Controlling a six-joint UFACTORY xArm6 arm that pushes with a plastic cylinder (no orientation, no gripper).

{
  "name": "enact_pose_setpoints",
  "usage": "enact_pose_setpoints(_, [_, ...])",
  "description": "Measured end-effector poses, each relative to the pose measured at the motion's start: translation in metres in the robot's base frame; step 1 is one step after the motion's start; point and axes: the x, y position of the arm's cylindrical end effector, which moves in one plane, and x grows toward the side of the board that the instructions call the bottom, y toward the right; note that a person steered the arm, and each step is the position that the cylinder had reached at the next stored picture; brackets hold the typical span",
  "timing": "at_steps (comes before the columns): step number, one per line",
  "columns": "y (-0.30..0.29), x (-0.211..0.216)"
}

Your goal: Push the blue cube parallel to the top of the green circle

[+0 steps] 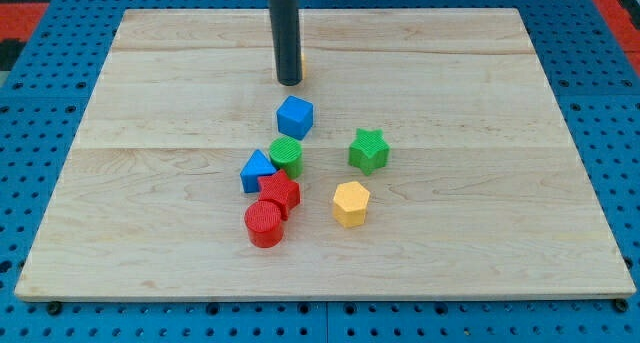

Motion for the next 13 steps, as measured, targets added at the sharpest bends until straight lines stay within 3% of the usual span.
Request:
enact_pose_setpoints(2, [-0.066,-0.007])
enact_pose_setpoints(6, [-0.022,-0.034])
enact_pose_setpoints(7, [-0.031,-0.012])
enact_pose_setpoints(8, [0.013,0.017])
enact_pose_setpoints(9, [0.078,0.020])
enact_pose_setpoints(10, [0.088,0.055])
enact_pose_setpoints(13, [-0.009,0.085])
